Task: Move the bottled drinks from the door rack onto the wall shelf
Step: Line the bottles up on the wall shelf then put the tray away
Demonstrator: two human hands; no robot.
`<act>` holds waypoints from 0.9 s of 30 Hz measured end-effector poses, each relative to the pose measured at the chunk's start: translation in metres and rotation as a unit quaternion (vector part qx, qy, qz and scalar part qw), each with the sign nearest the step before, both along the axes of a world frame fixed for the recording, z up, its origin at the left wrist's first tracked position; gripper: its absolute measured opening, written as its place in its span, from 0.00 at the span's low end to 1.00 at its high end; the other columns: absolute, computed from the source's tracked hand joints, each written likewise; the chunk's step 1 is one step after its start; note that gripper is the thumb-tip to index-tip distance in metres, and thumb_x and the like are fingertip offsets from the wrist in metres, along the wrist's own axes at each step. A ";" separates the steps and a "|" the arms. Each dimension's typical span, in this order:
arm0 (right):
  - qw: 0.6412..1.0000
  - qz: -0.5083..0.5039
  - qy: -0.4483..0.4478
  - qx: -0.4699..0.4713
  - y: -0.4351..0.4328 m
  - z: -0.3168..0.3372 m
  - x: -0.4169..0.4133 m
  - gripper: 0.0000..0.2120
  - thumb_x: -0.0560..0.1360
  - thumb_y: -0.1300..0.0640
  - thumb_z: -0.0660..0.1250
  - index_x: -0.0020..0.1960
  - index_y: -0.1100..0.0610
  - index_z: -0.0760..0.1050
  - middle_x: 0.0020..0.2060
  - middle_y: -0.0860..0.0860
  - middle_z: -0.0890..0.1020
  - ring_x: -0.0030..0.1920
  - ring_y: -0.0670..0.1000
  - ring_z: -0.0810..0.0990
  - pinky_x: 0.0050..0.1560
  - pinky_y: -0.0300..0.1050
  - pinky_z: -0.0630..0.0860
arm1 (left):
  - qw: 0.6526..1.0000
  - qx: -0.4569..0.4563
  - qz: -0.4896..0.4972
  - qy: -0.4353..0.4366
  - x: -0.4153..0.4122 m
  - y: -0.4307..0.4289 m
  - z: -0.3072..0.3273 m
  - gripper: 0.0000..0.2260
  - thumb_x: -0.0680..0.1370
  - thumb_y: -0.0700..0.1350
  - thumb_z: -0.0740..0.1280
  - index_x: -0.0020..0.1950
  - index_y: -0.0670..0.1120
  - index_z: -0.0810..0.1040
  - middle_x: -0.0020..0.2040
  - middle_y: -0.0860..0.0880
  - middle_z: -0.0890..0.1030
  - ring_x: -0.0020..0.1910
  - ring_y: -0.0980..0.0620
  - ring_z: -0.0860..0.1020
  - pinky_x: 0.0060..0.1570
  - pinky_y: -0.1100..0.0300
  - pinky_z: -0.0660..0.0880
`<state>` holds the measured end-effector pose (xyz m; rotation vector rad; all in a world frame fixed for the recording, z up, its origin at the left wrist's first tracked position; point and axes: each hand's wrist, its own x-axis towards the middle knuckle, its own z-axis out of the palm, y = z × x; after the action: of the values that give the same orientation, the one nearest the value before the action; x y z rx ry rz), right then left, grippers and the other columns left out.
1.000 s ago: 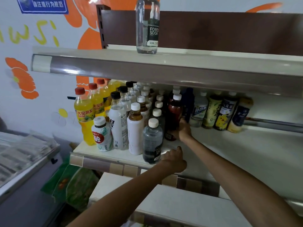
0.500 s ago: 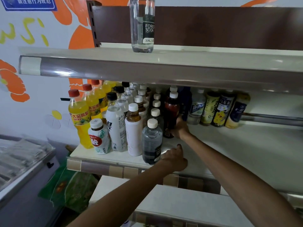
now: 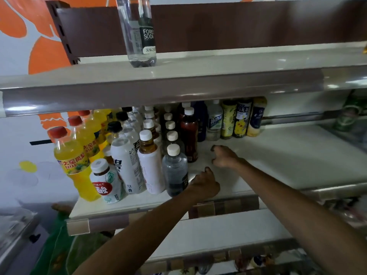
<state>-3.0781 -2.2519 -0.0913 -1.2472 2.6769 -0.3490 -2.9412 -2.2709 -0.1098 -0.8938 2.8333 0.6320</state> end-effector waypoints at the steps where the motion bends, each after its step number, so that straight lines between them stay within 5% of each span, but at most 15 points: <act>1: 1.000 -0.003 0.018 0.009 0.009 -0.001 0.003 0.25 0.77 0.56 0.66 0.72 0.56 0.65 0.68 0.58 0.71 0.66 0.59 0.72 0.62 0.52 0.74 | 1.000 -0.002 -0.003 -0.001 0.001 0.000 0.000 0.26 0.80 0.48 0.59 0.73 0.38 0.56 0.67 0.37 0.70 0.65 0.38 0.71 0.55 0.53 0.70; 4: 0.997 -0.008 0.063 0.035 0.037 -0.006 0.015 0.21 0.79 0.57 0.63 0.70 0.57 0.67 0.66 0.59 0.72 0.64 0.60 0.71 0.58 0.53 0.74 | 1.000 -0.020 0.002 -0.004 0.006 0.004 -0.003 0.26 0.81 0.48 0.57 0.75 0.37 0.55 0.70 0.36 0.68 0.67 0.37 0.69 0.61 0.51 0.69; 8: 0.993 -0.010 0.109 0.043 0.070 -0.007 0.035 0.20 0.79 0.57 0.62 0.71 0.56 0.67 0.66 0.59 0.71 0.66 0.61 0.69 0.61 0.53 0.70 | 0.996 -0.079 0.016 0.039 0.020 0.020 0.003 0.17 0.83 0.47 0.54 0.66 0.39 0.71 0.64 0.39 0.75 0.63 0.40 0.74 0.60 0.49 0.71; 11: 0.989 -0.016 0.142 0.031 0.092 -0.008 0.051 0.19 0.79 0.57 0.61 0.69 0.56 0.68 0.64 0.59 0.72 0.65 0.60 0.70 0.61 0.53 0.69 | 0.988 -0.147 -0.009 0.033 0.030 0.034 0.010 0.21 0.84 0.50 0.49 0.65 0.40 0.74 0.65 0.38 0.72 0.63 0.40 0.72 0.60 0.48 0.70; 18: 0.987 -0.037 0.158 -0.015 0.145 -0.026 0.095 0.16 0.80 0.54 0.58 0.66 0.58 0.70 0.61 0.59 0.74 0.62 0.59 0.71 0.59 0.51 0.69 | 0.971 -0.233 -0.057 0.009 0.063 0.063 0.006 0.18 0.82 0.53 0.54 0.67 0.45 0.71 0.65 0.40 0.71 0.65 0.40 0.69 0.63 0.43 0.65; 27: 0.982 -0.072 0.177 -0.005 0.184 -0.021 0.154 0.16 0.80 0.52 0.56 0.65 0.56 0.71 0.61 0.57 0.75 0.63 0.59 0.72 0.61 0.51 0.69 | 0.974 -0.208 -0.091 0.023 0.106 0.078 -0.002 0.21 0.81 0.51 0.55 0.71 0.44 0.65 0.68 0.40 0.70 0.66 0.39 0.68 0.65 0.44 0.64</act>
<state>-2.9242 -2.0675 -0.1126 -1.2203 3.0782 -0.1720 -2.8348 -2.1930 -0.1120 -0.6577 3.0984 0.0339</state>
